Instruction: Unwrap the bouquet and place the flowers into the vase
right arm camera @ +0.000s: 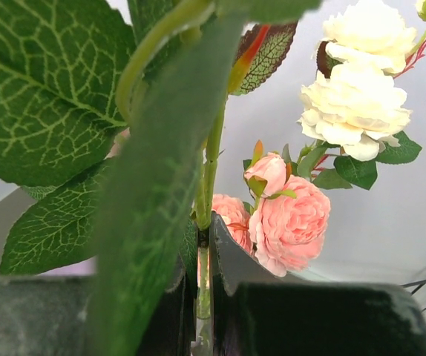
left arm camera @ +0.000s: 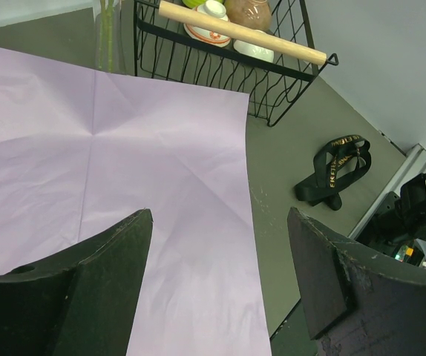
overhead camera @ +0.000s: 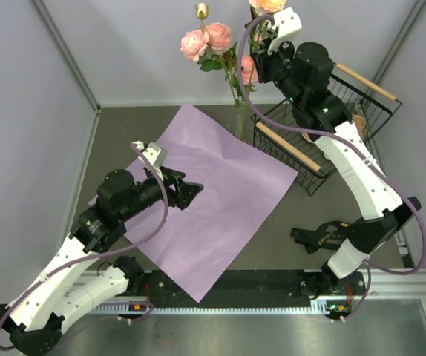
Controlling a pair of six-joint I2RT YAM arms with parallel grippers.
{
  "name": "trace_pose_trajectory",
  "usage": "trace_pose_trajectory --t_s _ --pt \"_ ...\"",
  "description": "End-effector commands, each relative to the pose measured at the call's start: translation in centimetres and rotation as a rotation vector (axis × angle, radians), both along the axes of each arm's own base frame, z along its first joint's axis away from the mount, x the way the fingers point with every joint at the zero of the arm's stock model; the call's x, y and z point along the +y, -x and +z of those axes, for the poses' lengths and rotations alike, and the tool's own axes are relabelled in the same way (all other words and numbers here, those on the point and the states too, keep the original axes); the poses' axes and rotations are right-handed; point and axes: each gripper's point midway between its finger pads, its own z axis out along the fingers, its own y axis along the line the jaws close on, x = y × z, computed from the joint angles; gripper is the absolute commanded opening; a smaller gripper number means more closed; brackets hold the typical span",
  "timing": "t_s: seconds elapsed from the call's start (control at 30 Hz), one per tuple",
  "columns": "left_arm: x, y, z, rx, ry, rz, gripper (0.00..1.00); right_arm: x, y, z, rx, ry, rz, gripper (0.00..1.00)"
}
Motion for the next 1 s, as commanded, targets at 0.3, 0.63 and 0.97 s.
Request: trace_pose_trajectory --t_s 0.3,0.63,0.97 --pt "0.2 -0.1 0.6 -0.023 0.016 0.011 0.79 0.8 -1.0 -1.1 0.039 0.026 0.017 0.00" --pt "0.0 -0.2 0.4 -0.016 0.012 0.007 0.79 1.0 -1.6 -3.6 0.096 0.049 0.004 0.00" --pt "0.1 -0.1 0.2 -0.013 0.013 0.009 0.79 1.7 -2.3 -7.2 0.157 0.026 0.010 0.00"
